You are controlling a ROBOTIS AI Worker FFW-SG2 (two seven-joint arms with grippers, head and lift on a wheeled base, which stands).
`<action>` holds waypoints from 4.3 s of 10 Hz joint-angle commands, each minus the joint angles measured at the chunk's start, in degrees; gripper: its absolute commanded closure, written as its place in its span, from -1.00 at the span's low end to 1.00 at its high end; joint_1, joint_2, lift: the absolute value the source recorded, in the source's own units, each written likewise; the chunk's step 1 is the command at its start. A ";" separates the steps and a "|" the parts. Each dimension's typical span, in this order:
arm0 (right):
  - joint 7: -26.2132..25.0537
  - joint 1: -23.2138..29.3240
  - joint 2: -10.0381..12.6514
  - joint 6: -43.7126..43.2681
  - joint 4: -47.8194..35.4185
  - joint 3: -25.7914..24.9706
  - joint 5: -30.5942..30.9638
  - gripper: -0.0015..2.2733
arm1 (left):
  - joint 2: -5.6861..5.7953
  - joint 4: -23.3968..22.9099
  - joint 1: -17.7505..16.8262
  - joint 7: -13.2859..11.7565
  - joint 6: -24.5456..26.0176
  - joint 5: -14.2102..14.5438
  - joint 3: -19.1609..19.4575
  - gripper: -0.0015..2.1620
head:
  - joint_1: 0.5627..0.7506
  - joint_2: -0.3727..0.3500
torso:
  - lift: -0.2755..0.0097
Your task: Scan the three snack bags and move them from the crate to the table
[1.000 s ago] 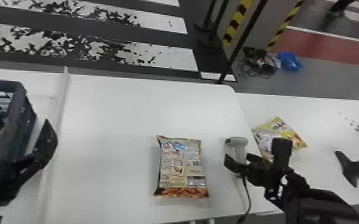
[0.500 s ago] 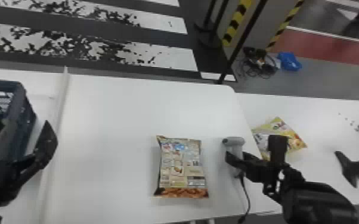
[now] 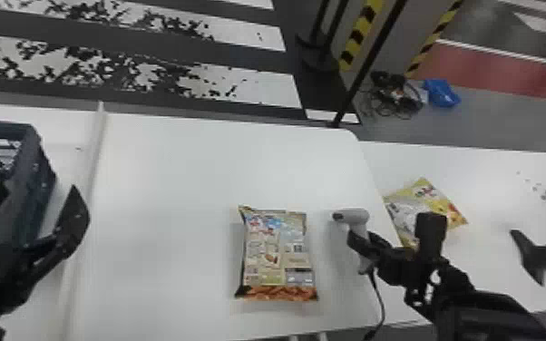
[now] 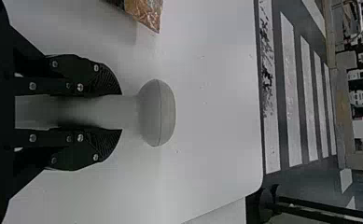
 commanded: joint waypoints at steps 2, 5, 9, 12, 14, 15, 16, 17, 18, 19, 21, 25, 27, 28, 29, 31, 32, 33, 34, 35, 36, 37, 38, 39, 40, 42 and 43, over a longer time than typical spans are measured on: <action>-5.18 9.65 3.08 4.39 -14.99 -2.48 -2.67 0.97 | 0.10 0.54 -0.43 0.01 0.09 0.01 -0.09 -0.97 | 0.41 -0.76 | 0.50; -6.94 18.27 9.14 7.73 -28.44 -3.45 -4.52 0.97 | 0.27 1.33 -1.40 -0.25 0.27 0.71 -0.62 -0.97 | 0.41 -0.74 | 0.50; -6.68 21.96 10.11 22.84 -40.48 -2.31 -6.89 0.97 | 0.27 2.65 -2.19 -0.25 0.62 1.06 -0.97 -0.97 | 0.41 -0.57 | 0.50; -3.95 22.66 10.02 25.66 -42.41 -1.16 -7.86 0.97 | 0.10 2.65 -2.28 0.10 0.62 1.06 -1.14 -0.97 | 0.41 -0.44 | 0.50; -3.95 21.34 9.94 24.95 -40.74 -0.37 -7.94 0.97 | 0.27 2.21 -2.28 0.27 0.80 0.80 -1.50 -0.97 | 0.41 -0.37 | 0.50; -3.95 20.29 9.94 24.78 -39.25 -0.29 -7.86 0.97 | 0.27 2.12 -2.19 0.27 0.80 0.80 -1.32 -0.97 | 0.41 -0.37 | 0.50; -3.95 19.06 9.94 24.42 -37.40 0.24 -7.77 0.97 | 0.45 2.21 -2.02 0.27 0.80 0.80 -1.06 -0.97 | 0.41 -0.36 | 0.50; -3.95 18.62 9.94 23.37 -36.08 0.68 -7.33 0.97 | 0.54 2.21 -2.02 0.27 0.80 0.80 -0.97 -0.97 | 0.41 -0.35 | 0.50; -3.95 17.92 9.94 22.84 -34.94 1.38 -6.89 0.97 | 0.62 2.21 -2.02 0.27 0.97 0.80 -0.79 -0.97 | 0.41 -0.34 | 0.50; -4.04 17.65 9.85 22.49 -34.24 1.65 -6.71 0.97 | 0.62 2.21 -2.02 0.27 0.97 0.80 -0.70 -0.97 | 0.41 -0.33 | 0.50; -3.95 17.21 9.41 22.32 -32.83 2.26 -6.45 0.97 | 0.62 2.30 -2.02 0.27 0.97 0.80 -0.70 -0.97 | 0.41 -0.31 | 0.50; -3.95 16.51 8.62 22.32 -31.43 2.61 -6.01 0.97 | 0.45 2.56 -2.19 0.27 1.32 0.71 -0.62 -0.97 | 0.41 -0.32 | 0.50; -3.95 16.42 8.27 22.67 -31.16 3.49 -5.22 0.97 | 0.45 2.56 -2.10 0.27 1.32 0.71 -0.62 -0.97 | 0.41 -0.31 | 0.50; -3.95 16.33 8.27 22.32 -31.16 3.49 -5.31 0.97 | 0.45 2.56 -2.10 0.36 1.32 0.71 -0.62 -0.97 | 0.41 -0.31 | 0.50; -4.04 16.25 8.27 21.61 -31.34 3.23 -5.39 0.97 | 0.45 2.56 -2.10 0.36 1.32 0.71 -0.62 -0.97 | 0.41 -0.30 | 0.50; -4.04 14.58 8.27 21.44 -31.78 1.65 -5.39 0.97 | 0.54 2.21 -1.84 0.36 1.32 0.71 -0.62 -0.97 | 0.41 -0.30 | 0.50; -4.13 13.17 8.27 19.68 -30.99 0.94 -5.39 0.97 | 0.54 2.04 -1.67 0.36 1.15 0.63 -0.62 -0.97 | 0.41 -0.33 | 0.50; -5.10 11.59 7.65 16.34 -28.97 0.59 -5.31 0.97 | 0.45 1.86 -1.58 0.45 1.32 0.54 -0.70 -0.97 | 0.41 -0.36 | 0.50; -6.06 9.83 6.95 14.58 -26.77 0.42 -4.34 0.97 | 0.54 1.42 -1.23 0.54 1.15 0.36 -0.70 -0.97 | 0.41 -0.40 | 0.50; -6.50 7.46 6.24 14.05 -24.22 -0.02 -3.37 0.97 | 0.45 1.33 -1.14 0.63 1.32 0.01 -0.70 -0.97 | 0.41 -0.46 | 0.50; -7.38 5.00 5.19 13.17 -20.26 -0.02 -2.76 0.97 | 0.45 1.33 -1.05 0.63 1.32 -0.17 -0.79 -0.97 | 0.41 -0.52 | 0.50; -7.56 2.45 4.75 12.12 -15.87 0.07 -1.26 0.97 | 0.36 1.42 -1.05 0.63 1.32 -0.34 -0.79 -0.97 | 0.41 -0.55 | 0.50; -7.82 0.25 3.96 11.07 -11.12 0.33 -0.65 0.97 | 0.27 1.51 -1.05 0.71 1.32 -0.34 -0.79 -0.97 | 0.41 -0.61 | 0.50; -7.82 -1.95 3.52 10.01 -6.64 0.59 0.49 0.97 | 0.27 1.51 -1.14 0.71 1.50 -0.52 -0.79 -0.97 | 0.41 -0.65 | 0.50; -7.82 -3.53 3.17 8.96 -2.86 0.68 0.85 0.97 | 0.27 1.60 -1.31 0.71 1.85 -0.60 -0.79 -0.97 | 0.41 -0.69 | 0.50; -7.82 -5.55 2.55 8.08 1.18 0.86 1.64 0.96 | 0.27 1.69 -1.67 0.71 2.55 -0.52 -0.79 -0.97 | 0.41 -0.73 | 0.50; -7.64 -6.87 1.32 9.13 3.38 1.65 1.81 0.79 | 0.36 1.77 -1.93 0.63 3.08 -0.60 -0.88 -0.97 | 0.41 -0.75 | 0.50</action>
